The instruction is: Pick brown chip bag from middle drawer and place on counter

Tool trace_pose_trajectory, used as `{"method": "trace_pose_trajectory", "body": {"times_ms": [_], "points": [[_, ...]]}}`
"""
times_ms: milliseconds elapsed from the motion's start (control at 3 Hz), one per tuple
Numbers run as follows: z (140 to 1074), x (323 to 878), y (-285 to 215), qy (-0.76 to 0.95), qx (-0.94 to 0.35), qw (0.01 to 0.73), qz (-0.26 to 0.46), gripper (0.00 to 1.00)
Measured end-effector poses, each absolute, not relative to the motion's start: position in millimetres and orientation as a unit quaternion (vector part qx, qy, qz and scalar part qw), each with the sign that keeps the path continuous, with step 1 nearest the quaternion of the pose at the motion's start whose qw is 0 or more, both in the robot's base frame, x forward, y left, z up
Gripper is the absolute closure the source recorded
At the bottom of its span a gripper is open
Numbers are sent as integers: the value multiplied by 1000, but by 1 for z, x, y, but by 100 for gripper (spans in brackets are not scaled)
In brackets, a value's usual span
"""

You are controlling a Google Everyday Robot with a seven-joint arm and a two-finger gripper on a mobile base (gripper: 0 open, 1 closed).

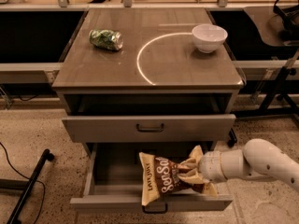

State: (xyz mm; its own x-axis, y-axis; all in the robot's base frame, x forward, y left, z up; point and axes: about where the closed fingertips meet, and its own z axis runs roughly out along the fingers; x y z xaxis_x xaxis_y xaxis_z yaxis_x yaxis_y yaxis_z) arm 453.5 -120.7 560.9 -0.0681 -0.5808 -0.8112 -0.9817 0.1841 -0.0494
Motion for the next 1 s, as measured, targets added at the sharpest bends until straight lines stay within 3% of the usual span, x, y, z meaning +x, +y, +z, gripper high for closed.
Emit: {"method": "trace_pose_trajectory", "body": {"times_ms": [333, 1000], "points": [[567, 451, -118, 670, -581, 369, 276, 100], [666, 433, -118, 608, -641, 395, 250, 100]]}}
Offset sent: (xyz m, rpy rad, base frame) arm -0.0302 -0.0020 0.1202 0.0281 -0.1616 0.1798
